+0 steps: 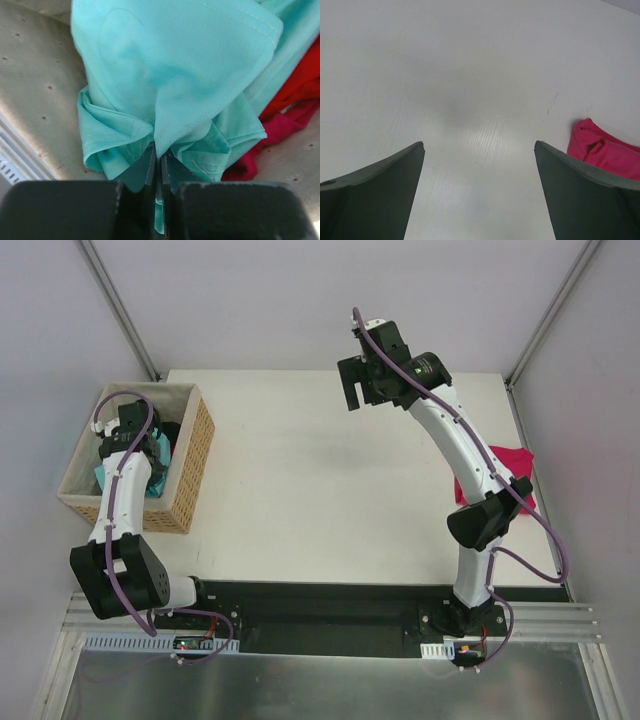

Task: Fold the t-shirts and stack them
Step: Grab crumpled tshirt from bin with the left arm

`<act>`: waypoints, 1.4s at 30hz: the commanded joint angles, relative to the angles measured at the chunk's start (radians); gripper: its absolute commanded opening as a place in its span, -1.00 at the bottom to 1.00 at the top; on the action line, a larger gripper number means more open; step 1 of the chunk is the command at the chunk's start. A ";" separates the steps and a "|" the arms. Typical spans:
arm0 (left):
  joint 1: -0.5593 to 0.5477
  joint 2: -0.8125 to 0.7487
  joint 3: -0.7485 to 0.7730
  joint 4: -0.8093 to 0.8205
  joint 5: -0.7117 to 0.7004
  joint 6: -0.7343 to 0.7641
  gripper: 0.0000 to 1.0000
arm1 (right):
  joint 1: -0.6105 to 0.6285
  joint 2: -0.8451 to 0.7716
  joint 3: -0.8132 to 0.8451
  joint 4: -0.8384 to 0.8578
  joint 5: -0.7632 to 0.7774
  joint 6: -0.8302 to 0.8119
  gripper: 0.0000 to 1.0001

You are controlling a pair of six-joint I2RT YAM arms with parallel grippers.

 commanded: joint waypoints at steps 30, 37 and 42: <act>0.004 -0.341 0.089 0.157 0.779 0.163 -1.00 | 0.031 -0.095 -0.082 0.055 0.005 0.050 0.93; 0.002 -0.364 0.111 0.195 0.985 0.143 -1.00 | 0.033 -0.128 -0.140 0.081 0.014 0.058 0.93; -0.048 -0.345 0.140 0.207 1.060 0.117 -1.00 | 0.031 -0.150 -0.182 0.102 0.018 0.067 0.93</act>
